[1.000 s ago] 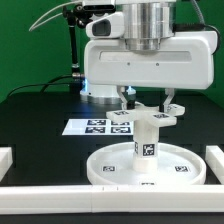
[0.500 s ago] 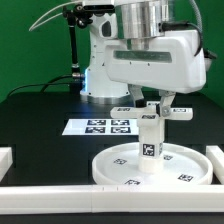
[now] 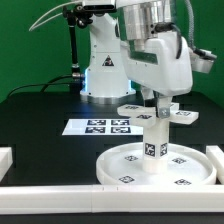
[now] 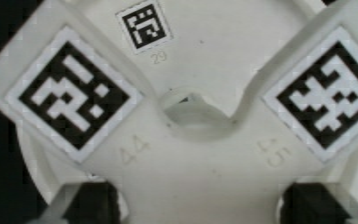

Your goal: Assemble round table

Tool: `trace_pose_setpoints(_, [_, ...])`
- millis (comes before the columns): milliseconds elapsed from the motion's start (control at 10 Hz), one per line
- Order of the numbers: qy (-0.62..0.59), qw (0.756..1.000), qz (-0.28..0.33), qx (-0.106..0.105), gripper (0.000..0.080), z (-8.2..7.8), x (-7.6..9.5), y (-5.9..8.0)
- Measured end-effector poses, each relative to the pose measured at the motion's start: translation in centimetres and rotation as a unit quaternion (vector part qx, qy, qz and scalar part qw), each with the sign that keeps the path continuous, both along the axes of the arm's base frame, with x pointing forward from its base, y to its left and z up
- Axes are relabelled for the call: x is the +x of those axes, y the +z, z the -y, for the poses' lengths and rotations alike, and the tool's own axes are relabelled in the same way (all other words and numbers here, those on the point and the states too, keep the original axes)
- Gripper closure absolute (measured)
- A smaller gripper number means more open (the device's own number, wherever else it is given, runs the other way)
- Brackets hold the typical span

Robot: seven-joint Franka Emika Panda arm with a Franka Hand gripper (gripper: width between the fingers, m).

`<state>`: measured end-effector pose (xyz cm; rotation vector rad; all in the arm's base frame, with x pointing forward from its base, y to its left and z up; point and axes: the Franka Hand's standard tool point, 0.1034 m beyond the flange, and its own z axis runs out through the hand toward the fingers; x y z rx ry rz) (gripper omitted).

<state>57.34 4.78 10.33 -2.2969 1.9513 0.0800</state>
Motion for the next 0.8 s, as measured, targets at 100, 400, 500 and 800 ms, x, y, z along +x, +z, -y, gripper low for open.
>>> trace_pose_setpoints(100, [0.010, 1.000, -0.002, 0.001, 0.0191, 0.0, 0.0, 0.2])
trace_pose_setpoints(400, [0.025, 1.000, -0.001, 0.016, 0.0152, -0.4, 0.3, 3.5])
trace_pose_setpoints(500, [0.026, 1.000, -0.002, 0.015, 0.0152, -0.4, 0.3, 3.1])
trace_pose_setpoints(800, [0.026, 1.000, -0.003, 0.015, 0.0151, -0.5, 0.2, 3.0])
